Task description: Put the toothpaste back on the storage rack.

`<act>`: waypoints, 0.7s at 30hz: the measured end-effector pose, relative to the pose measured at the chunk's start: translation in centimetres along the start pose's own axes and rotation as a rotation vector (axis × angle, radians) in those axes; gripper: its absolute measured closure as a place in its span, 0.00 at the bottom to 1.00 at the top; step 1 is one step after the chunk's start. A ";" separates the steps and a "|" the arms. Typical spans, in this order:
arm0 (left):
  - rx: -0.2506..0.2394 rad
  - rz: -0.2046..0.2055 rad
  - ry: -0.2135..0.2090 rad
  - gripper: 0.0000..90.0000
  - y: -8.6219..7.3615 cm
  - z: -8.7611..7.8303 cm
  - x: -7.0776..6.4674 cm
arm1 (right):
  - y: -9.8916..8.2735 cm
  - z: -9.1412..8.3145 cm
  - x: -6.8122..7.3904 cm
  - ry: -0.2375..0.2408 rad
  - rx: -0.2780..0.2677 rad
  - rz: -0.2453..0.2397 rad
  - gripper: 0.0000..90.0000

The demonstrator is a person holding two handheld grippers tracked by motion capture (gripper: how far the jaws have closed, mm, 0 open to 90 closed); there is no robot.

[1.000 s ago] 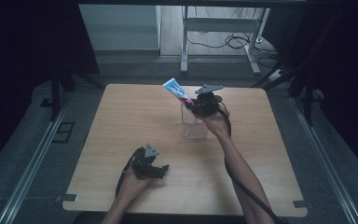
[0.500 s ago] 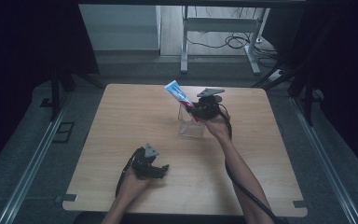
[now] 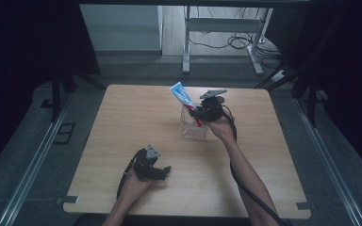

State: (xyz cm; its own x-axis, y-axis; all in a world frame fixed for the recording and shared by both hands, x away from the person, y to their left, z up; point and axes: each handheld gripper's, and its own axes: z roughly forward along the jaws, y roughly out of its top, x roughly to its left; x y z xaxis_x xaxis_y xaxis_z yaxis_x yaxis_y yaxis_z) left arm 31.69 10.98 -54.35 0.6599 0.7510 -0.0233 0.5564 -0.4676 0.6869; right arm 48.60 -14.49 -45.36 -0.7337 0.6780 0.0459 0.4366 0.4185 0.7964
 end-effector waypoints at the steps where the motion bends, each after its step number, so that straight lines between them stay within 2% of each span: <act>1: 0.000 0.000 0.000 0.16 0.0 0.0 0.0 | 0.0 0.0 0.0 0.002 0.005 0.002 0.76; 12: -0.001 -0.001 0.000 0.16 0.0 0.0 0.0 | -0.3 -0.1 -0.1 0.013 0.076 0.009 0.73; 21: -0.001 -0.001 0.000 0.16 0.0 0.0 0.0 | -0.5 0.0 -0.1 0.031 0.100 0.002 0.70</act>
State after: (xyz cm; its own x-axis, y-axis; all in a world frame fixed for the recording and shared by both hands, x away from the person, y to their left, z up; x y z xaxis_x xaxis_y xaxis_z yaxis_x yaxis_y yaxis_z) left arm 31.69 10.98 -54.36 0.6595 0.7513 -0.0237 0.5564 -0.4667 0.6875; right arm 48.45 -14.81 -45.78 -0.7478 0.6605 0.0679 0.4870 0.4762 0.7322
